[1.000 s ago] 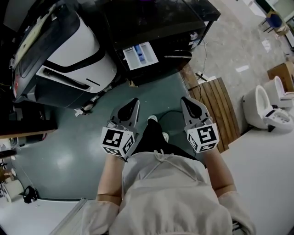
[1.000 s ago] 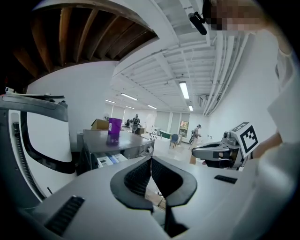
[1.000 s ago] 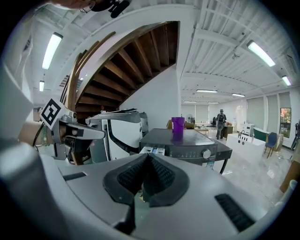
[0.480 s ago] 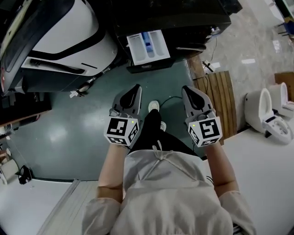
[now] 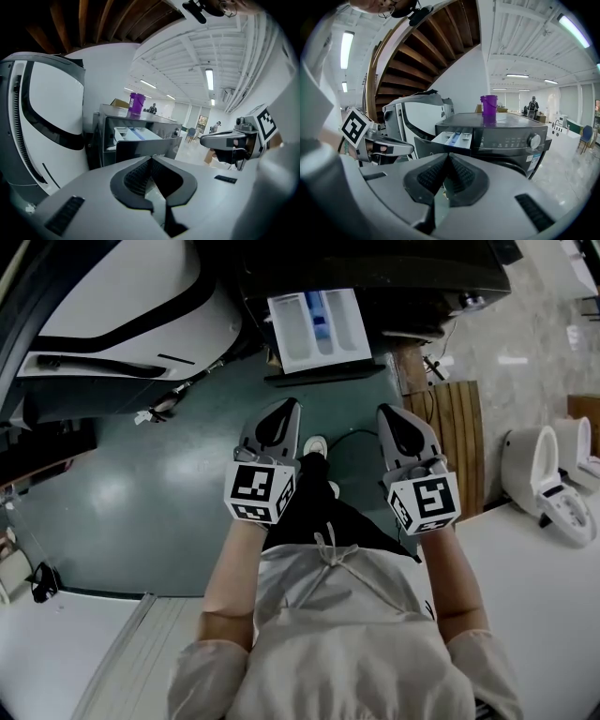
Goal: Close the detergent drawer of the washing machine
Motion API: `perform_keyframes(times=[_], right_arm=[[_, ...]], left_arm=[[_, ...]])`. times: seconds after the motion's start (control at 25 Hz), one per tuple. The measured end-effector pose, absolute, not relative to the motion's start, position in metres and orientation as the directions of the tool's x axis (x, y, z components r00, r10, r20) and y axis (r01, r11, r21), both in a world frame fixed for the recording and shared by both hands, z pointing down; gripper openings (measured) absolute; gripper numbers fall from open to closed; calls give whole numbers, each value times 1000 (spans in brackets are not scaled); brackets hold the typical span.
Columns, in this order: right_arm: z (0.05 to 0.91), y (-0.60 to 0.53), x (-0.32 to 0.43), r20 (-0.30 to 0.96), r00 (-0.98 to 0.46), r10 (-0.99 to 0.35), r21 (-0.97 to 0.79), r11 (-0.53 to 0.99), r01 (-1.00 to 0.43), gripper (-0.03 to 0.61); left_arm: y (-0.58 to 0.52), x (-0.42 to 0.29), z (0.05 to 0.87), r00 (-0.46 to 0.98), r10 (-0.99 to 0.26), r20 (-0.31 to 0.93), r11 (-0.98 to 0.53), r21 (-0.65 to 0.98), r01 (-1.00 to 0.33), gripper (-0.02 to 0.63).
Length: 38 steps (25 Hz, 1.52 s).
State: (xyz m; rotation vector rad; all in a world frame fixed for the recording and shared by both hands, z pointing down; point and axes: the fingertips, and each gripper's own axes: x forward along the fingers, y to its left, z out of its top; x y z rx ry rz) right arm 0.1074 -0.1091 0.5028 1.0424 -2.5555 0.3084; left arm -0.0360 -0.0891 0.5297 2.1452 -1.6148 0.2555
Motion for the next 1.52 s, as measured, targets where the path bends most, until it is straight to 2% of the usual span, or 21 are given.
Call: perform_keyframes(times=[0.28,0.52,1.04,1.28,1.52], right_arm=[[522,-129,101,411,-667,-622,-84,702,-707,5],[520,-146,92,420,-676,-606,-88,714,-695,5],[517,-198,67,426,-688,-588,-65,738,-671,5],[513,-230,59,392,-684,-616,-63,724,-687,5],[512,-250,52,387,-711,-587,-79,747,-660,5]], left_arm=[[-116,-46,547,251,-882,398,-175,217,-960,20],[-122,-39,554,296,-861,413,-214,232,-949,18],[-178,-66,554,249,-879,407,-160,240,-957,18],[-195,-66,562,288,-860,422,-203,235,-951,18],[-214,-75,563,233,-863,449,-148,217,-965,18]])
